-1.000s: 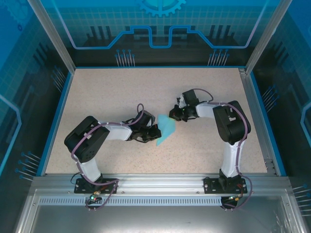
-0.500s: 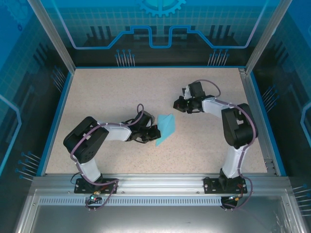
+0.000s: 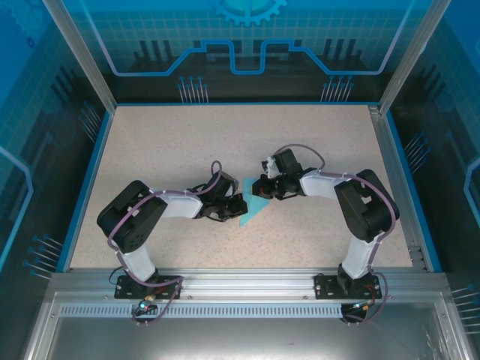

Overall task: Fold a paper plane with a square sheet of paper (pick it up from the middle)
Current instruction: Fourth fold the wing at the center of the table.

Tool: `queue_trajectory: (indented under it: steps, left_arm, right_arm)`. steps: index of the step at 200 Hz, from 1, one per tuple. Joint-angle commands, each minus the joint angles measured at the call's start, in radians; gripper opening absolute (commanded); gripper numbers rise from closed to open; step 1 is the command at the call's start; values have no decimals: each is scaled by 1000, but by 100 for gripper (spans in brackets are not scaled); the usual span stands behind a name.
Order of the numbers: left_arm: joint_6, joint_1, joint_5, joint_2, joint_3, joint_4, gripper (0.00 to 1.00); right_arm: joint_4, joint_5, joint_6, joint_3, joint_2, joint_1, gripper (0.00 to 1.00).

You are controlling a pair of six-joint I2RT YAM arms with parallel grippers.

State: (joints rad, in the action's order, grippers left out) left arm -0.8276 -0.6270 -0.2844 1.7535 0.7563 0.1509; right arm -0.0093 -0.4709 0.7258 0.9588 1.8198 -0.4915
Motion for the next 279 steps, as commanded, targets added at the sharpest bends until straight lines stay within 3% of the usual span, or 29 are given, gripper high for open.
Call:
queue_trajectory:
  steps: [1, 72, 134, 206, 246, 279]
  left_arm:
    - [31, -3, 59, 34, -52, -216, 1]
    - [38, -3, 65, 38, -54, -233, 1]
    - [43, -3, 66, 40, -55, -240, 1]
    - [48, -4, 64, 41, -64, -239, 1]
    - [51, -3, 66, 31, -81, -241, 1]
    - [62, -4, 66, 25, -78, -248, 1]
  right_arm:
    - [36, 19, 16, -3, 45, -5, 0]
    - [42, 93, 29, -8, 140, 63, 0]
    - [-25, 151, 15, 100, 179, 162, 0]
    - [-76, 180, 20, 196, 219, 204, 0]
    - [-114, 149, -3, 254, 229, 218, 0]
    - [-146, 93, -26, 248, 144, 211, 0]
